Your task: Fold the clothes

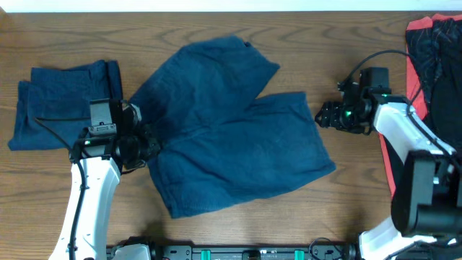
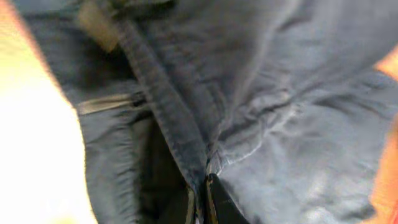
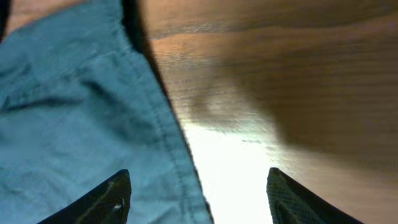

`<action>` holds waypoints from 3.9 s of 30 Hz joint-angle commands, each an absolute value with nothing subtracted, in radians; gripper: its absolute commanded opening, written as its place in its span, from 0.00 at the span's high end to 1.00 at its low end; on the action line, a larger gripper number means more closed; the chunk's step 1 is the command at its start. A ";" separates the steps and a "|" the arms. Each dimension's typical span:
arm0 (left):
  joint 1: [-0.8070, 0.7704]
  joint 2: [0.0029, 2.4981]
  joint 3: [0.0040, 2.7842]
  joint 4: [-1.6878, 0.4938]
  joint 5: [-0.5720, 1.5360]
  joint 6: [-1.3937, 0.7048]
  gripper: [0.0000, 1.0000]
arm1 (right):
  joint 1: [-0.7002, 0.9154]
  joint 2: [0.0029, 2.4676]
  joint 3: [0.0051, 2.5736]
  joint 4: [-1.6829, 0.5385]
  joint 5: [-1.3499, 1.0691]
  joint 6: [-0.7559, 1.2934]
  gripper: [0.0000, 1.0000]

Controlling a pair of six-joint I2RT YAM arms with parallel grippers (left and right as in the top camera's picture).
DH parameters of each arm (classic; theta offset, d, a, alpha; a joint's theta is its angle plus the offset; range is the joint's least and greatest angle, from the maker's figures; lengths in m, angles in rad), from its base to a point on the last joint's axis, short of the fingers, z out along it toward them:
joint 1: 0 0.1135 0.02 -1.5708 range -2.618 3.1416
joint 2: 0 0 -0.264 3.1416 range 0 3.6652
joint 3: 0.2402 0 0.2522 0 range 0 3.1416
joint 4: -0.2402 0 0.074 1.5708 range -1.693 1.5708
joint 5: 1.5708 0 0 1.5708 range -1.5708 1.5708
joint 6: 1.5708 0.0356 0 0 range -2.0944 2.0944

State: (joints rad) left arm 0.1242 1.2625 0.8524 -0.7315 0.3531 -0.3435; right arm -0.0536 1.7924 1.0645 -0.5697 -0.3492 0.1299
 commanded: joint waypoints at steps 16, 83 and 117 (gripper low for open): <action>0.129 1.373 0.853 -0.804 0.001 -0.368 0.94 | 0.014 1.852 1.064 -0.376 -0.528 0.106 0.33; 0.129 1.523 0.835 -0.712 -0.097 -0.379 0.94 | 0.265 2.011 1.064 0.012 -0.381 0.277 0.99; -0.062 1.563 0.835 -0.242 -0.045 -0.455 0.94 | -0.078 1.850 1.065 -0.239 -0.255 0.238 0.90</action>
